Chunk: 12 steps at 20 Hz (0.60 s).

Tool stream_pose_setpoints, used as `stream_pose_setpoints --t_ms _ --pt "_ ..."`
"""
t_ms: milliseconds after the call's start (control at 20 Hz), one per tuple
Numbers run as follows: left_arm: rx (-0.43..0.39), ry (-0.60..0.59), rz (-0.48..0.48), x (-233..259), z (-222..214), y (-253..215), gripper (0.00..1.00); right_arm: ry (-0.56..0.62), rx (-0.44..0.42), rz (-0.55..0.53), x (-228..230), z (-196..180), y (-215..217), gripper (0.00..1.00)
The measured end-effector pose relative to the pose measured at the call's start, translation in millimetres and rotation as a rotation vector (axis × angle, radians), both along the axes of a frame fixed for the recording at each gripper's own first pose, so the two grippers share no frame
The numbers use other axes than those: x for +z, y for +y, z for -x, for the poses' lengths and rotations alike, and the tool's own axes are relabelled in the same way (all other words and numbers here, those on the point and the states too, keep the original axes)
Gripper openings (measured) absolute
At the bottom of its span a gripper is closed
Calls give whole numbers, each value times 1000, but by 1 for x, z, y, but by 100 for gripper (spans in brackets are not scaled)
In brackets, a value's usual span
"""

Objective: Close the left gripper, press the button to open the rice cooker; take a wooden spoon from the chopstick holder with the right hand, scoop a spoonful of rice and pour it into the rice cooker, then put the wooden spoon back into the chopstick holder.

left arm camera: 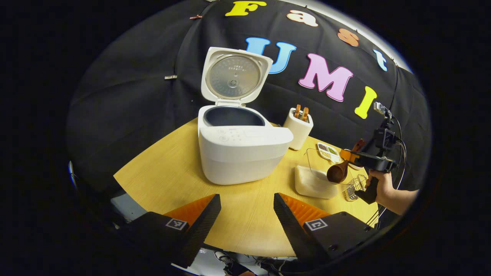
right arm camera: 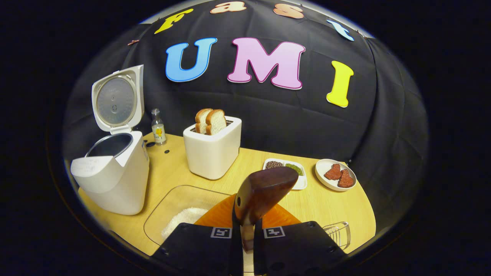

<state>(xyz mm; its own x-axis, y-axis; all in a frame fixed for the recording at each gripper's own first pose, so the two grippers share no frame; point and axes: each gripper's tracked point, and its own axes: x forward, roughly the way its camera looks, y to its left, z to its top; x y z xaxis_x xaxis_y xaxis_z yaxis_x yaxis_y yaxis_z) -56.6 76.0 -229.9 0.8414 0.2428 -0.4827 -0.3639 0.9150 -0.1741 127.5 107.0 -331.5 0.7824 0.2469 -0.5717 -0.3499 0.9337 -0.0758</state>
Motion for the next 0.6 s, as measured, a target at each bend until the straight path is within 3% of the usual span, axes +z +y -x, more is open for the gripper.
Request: stream_pose_setpoints --t_ms 200,500,600 --pt "-5 -4 10 -5 2 10 95 -2 -5 0 -6 22 18 15" --pt "-35 17 -41 -18 7 25 96 135 -19 -71 -15 48 54 15" --pt "-47 28 -47 -24 13 27 96 176 -58 -103 -15 50 55 15"
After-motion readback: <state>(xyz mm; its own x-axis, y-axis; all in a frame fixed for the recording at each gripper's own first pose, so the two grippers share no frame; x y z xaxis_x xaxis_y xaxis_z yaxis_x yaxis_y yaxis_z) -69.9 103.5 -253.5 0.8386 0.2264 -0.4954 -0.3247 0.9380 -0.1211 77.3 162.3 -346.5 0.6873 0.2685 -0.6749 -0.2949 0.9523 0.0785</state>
